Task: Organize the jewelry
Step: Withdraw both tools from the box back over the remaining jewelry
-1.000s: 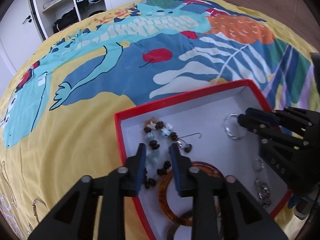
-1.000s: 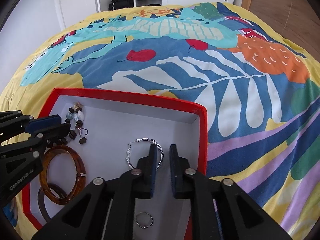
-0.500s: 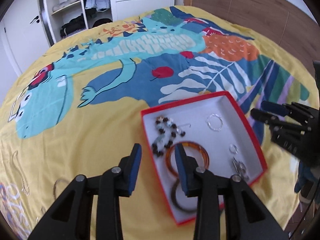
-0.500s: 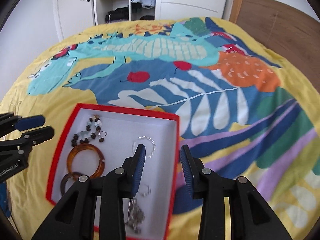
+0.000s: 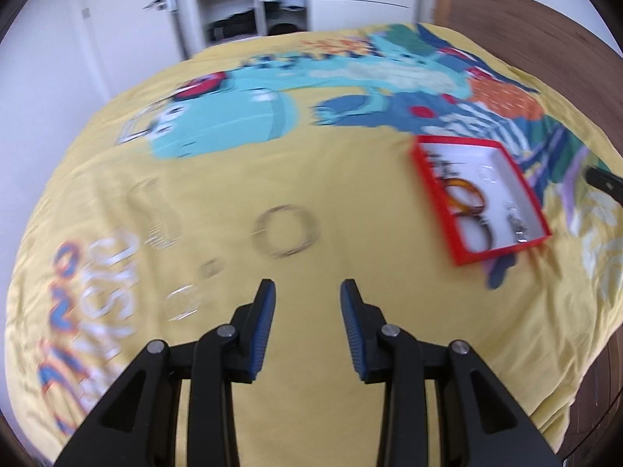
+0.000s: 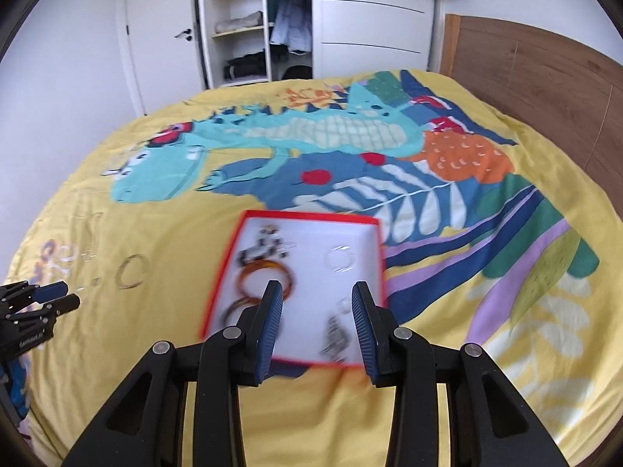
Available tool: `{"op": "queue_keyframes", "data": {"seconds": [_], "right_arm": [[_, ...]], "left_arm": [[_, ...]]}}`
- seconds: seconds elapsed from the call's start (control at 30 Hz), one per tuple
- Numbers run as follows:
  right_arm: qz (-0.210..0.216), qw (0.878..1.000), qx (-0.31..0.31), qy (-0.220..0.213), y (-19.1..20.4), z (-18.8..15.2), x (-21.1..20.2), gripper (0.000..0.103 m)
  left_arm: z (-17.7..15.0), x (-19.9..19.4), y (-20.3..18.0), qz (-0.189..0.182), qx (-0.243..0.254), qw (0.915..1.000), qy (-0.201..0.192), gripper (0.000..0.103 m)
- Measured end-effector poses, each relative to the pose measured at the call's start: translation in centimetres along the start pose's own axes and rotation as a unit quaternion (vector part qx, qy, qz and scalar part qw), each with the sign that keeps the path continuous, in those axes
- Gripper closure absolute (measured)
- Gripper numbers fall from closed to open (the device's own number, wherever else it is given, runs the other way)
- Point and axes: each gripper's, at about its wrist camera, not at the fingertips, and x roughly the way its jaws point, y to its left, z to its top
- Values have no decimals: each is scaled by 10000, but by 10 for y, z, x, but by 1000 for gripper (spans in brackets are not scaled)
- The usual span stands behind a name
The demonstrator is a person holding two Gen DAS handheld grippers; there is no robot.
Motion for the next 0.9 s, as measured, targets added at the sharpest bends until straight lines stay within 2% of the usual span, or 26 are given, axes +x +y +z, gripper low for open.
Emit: {"op": "queue_keyframes", "data": {"seconds": [0.2, 0.4, 0.63, 0.9], "right_arm": [[277, 9996, -40, 5, 43, -19, -23, 66], [562, 9980, -298, 56, 94, -23, -21, 66], [985, 9931, -596, 220, 152, -28, 5, 66], [1370, 9851, -902, 521, 198, -39, 46, 66]], "left_arm": [[-41, -30, 88, 434, -644, 9970, -47, 70], [-65, -46, 139, 626, -1012, 9928, -139, 70], [-74, -33, 168, 600, -1231, 9906, -67, 70], [-69, 9, 177, 268, -1326, 9907, 117, 70]]}}
